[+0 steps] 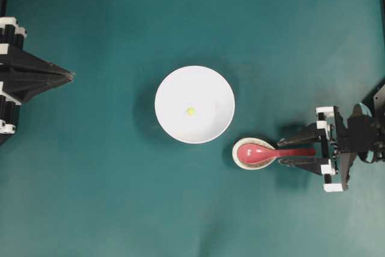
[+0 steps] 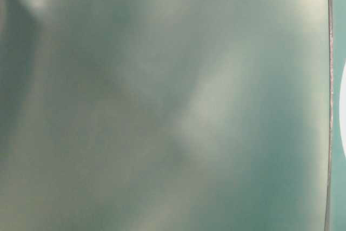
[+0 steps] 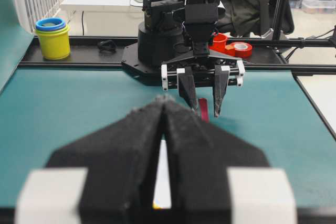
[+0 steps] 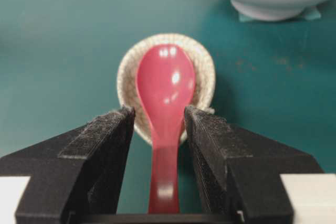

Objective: Scoop the yellow hexagonal prism block from the bowl with a spoon using the right arm.
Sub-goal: 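Move the right gripper to the pink spoon handle and close on it, then lift the pink spoon with the right gripper and carry it over the bowl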

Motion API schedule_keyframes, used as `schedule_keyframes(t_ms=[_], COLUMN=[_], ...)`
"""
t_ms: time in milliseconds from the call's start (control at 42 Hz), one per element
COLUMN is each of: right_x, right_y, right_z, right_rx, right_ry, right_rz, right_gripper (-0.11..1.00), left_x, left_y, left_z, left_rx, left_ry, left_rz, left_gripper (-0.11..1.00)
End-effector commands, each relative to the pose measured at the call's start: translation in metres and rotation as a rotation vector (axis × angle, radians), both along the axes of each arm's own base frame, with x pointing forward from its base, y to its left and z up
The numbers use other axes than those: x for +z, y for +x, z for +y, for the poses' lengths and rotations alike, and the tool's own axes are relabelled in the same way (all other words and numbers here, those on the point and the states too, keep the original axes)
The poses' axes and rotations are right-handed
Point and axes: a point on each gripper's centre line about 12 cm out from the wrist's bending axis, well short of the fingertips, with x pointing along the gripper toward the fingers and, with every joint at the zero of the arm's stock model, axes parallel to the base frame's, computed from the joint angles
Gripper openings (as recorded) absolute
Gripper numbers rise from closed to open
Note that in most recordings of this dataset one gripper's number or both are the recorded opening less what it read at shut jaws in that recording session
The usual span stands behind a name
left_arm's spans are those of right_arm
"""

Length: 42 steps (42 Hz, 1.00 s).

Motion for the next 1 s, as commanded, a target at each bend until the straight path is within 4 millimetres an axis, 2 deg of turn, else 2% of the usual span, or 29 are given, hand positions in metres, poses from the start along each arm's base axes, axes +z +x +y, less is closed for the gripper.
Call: schedule_keyframes(t_ms=[0,405,976], right_x=[0.000,-0.011,-0.011], right_y=[0.001,-0.001,-0.001], right_z=[0.002,0.003,0.003], right_rx=[0.001,0.010,0.012], right_ry=[0.004,-0.018,-0.020], right_rz=[0.001,0.045,0.047], right_gripper=[0.51,0.51,0.50], left_x=[0.007,0.008,0.007], left_y=[0.002,0.002,0.002], left_z=[0.000,0.000,0.000], left_rx=[0.001,0.001,0.001], left_ry=[0.001,0.001,0.001], left_rz=[-0.017,-0.018,-0.015], left_gripper=[0.00,0.00,0.00])
